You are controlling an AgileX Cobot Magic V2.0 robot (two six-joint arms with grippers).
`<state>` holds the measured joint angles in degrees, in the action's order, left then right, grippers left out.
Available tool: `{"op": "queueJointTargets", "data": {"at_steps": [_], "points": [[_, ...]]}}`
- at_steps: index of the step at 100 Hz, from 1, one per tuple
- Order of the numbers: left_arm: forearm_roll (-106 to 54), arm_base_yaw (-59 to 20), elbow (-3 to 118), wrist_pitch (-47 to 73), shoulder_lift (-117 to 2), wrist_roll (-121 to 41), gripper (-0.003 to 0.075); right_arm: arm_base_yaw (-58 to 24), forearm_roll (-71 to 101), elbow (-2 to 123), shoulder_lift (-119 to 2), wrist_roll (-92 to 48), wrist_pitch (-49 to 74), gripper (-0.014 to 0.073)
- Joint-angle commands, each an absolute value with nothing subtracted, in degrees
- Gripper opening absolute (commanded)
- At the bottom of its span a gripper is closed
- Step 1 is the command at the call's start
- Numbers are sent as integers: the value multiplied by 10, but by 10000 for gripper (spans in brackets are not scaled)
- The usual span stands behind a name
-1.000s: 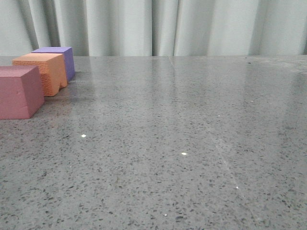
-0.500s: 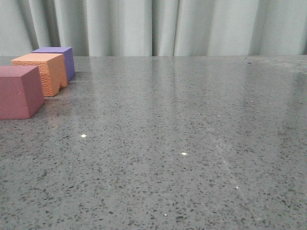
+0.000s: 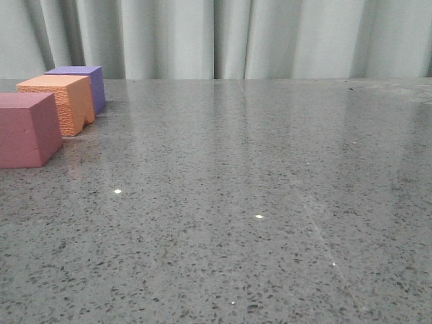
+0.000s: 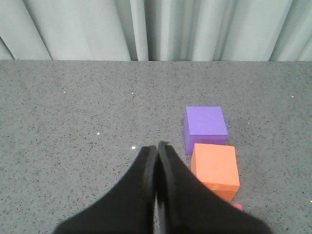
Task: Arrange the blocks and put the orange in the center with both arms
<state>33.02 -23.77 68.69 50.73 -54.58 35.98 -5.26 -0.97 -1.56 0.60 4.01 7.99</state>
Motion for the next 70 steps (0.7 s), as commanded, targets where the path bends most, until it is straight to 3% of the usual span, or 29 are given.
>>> {"op": "queueJointTargets", "data": {"at_steps": [1, 39, 70], "points": [[346, -235, 701, 475, -547, 359, -19, -49, -8, -8, 20, 36, 34, -67], [350, -235, 675, 455, -512, 358, -19, -49, -8, -8, 20, 36, 34, -67], [392, -216, 473, 278, -386, 358, -19, -49, -8, -8, 20, 36, 34, -67]]}}
